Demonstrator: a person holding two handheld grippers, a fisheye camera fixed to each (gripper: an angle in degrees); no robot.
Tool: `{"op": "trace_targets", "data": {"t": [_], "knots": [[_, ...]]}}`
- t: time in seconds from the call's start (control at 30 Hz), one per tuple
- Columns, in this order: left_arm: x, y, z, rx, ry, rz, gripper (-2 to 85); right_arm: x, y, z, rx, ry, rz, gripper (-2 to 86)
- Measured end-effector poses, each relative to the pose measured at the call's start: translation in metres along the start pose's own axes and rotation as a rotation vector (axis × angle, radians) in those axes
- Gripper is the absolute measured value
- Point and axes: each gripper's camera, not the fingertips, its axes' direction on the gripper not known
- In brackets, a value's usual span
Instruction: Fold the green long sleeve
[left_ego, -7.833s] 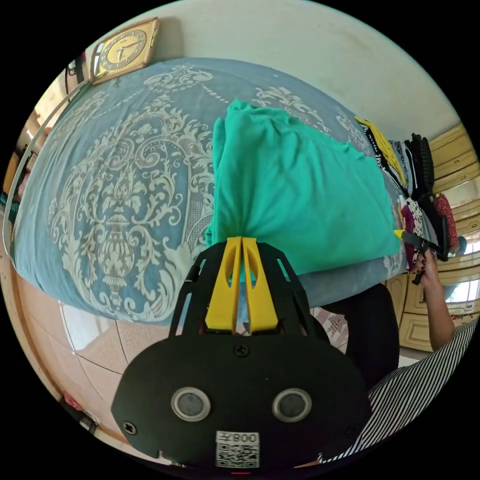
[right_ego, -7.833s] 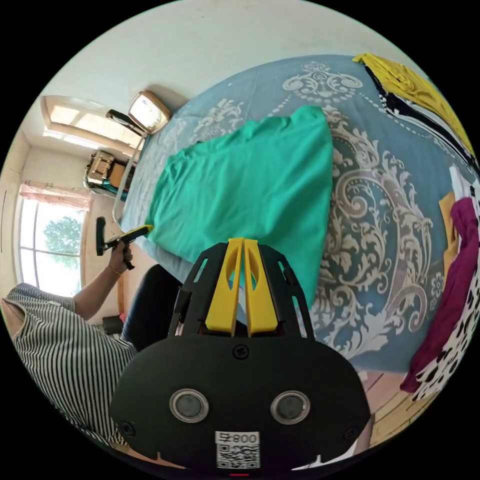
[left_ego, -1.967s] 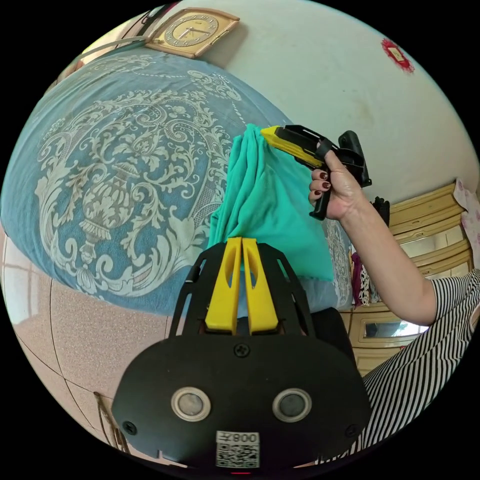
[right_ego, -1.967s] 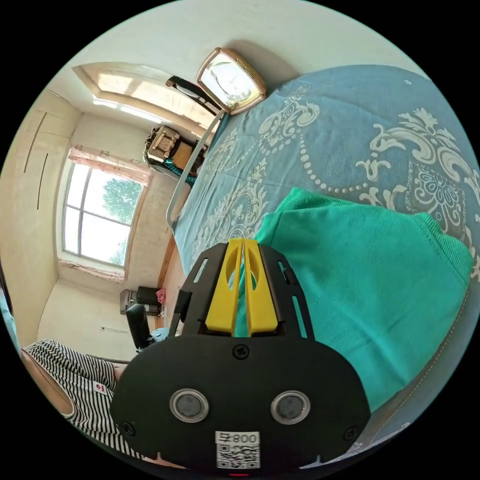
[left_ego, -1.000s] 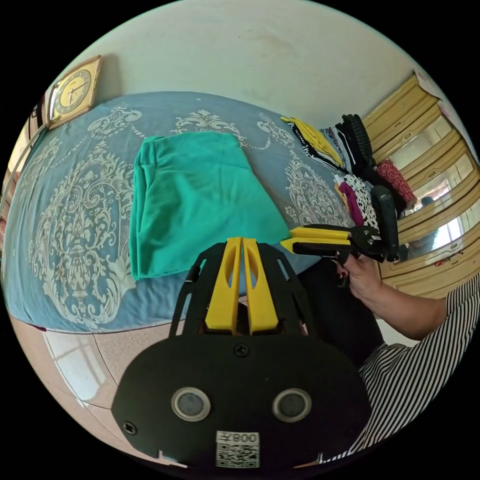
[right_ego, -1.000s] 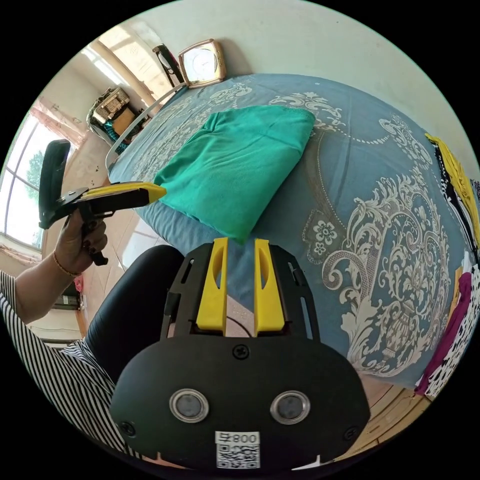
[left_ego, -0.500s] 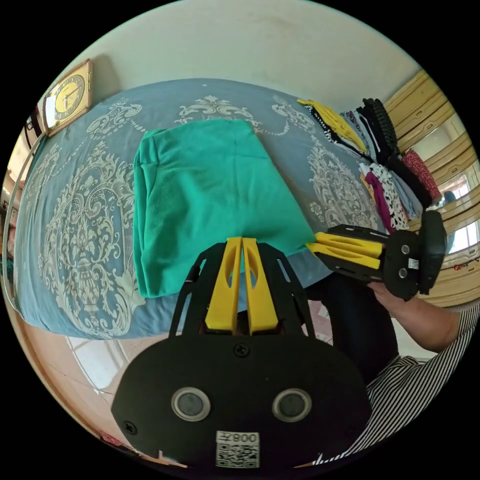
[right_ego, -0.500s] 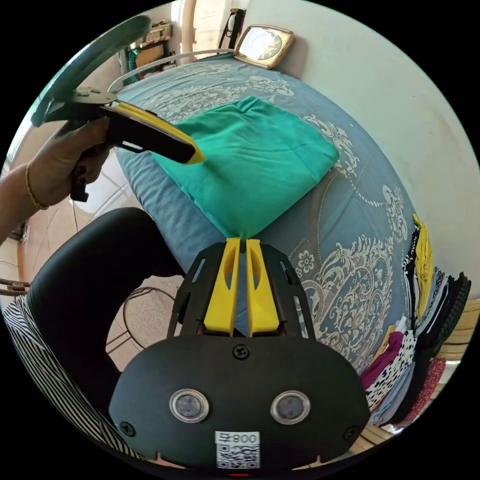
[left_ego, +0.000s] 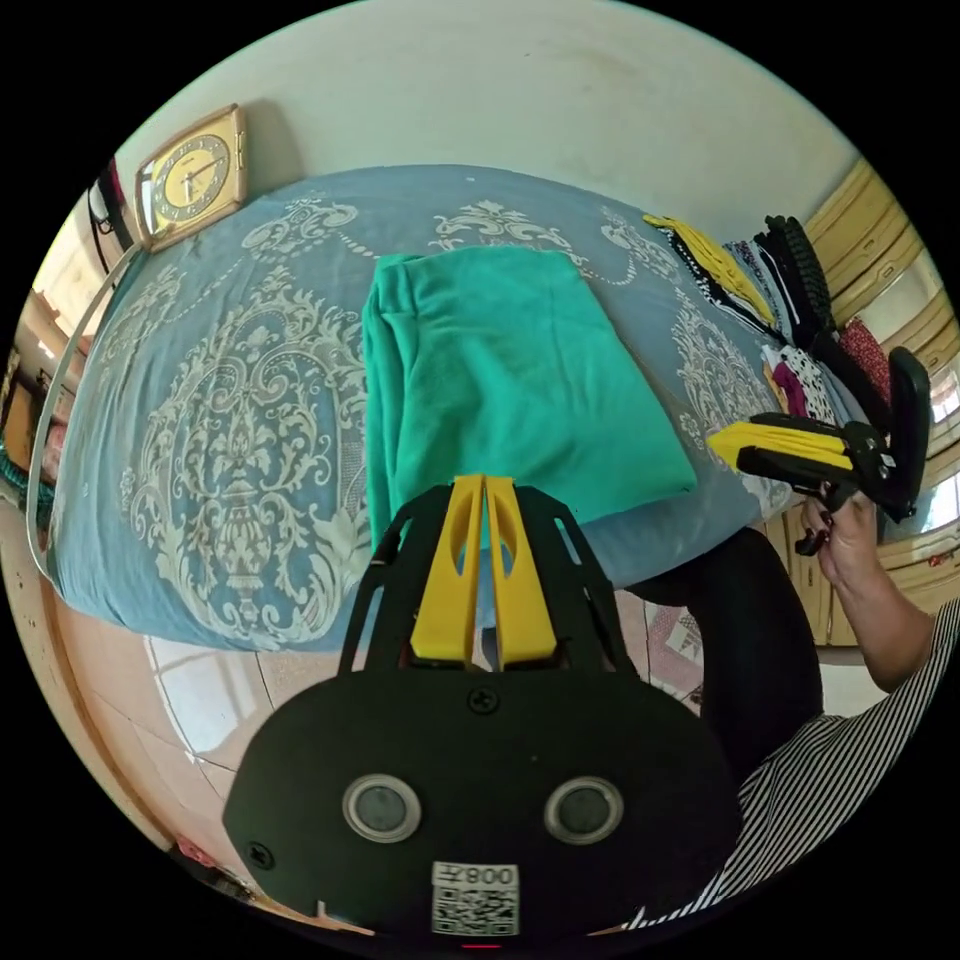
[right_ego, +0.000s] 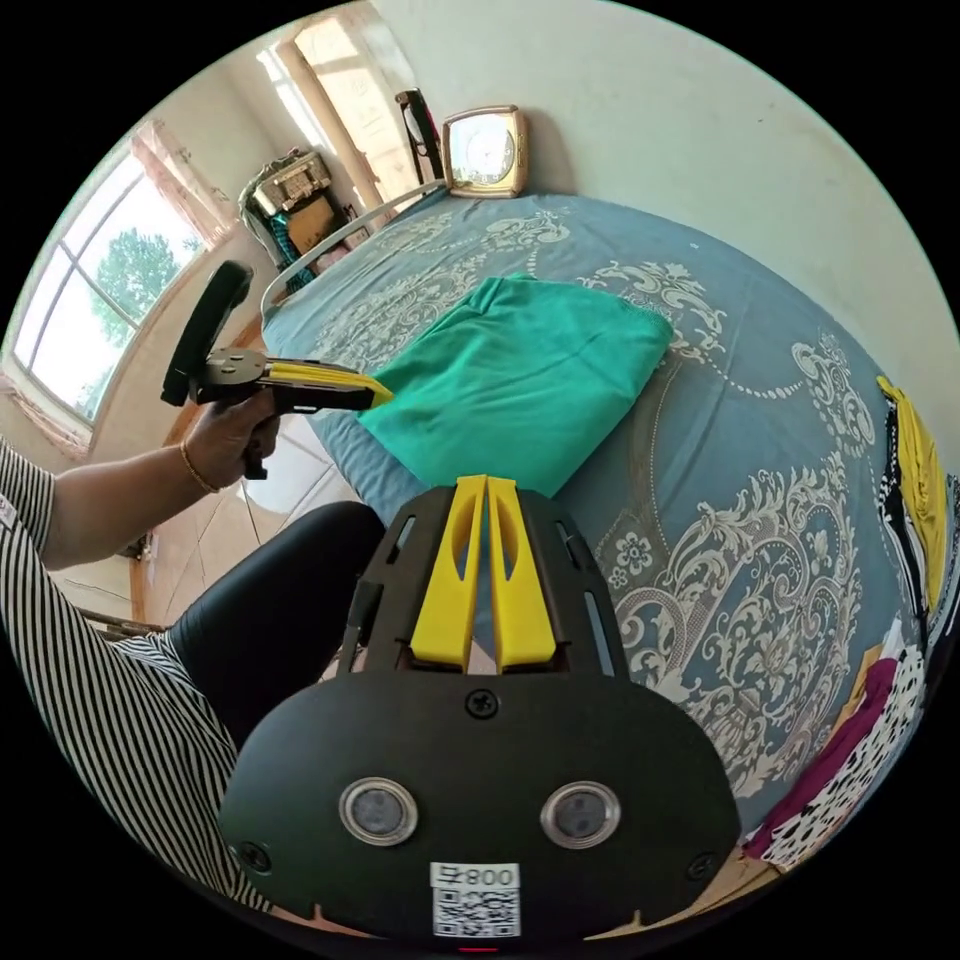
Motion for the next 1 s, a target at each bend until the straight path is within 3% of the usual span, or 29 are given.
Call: {"op": "trace_targets", "data": {"t": [0.1,0.17,0.37,0.67,0.73,0.83,1.0], "knots": [[-0.009,0.0,0.026,-0.127,-0.063,-0.028,0.3,0.006,-0.013,0.037,-0.07,0.012,0.003,0.2],[-0.008,0.004,0.032,-0.097,-0.01,-0.028,0.3,0.008,-0.016,0.091,-0.237,-0.013,0.017,0.2],[-0.008,0.002,0.038,-0.113,0.083,-0.077,0.3,-0.006,0.001,0.109,-0.223,0.067,-0.018,0.2],[0.029,0.009,0.056,-0.11,-0.028,-0.05,0.2,-0.013,0.041,0.14,-0.2,0.174,-0.024,0.4],[0.029,0.009,0.057,-0.132,-0.012,-0.068,0.2,0.0,0.047,0.143,-0.211,0.132,0.015,0.4],[0.038,0.022,0.04,-0.021,0.036,-0.068,0.3,0.028,0.064,0.135,-0.204,0.016,0.078,0.6],[0.078,0.049,0.047,0.034,0.188,0.032,0.8,0.101,0.14,0.102,-0.002,-0.222,0.287,2.9]]}}
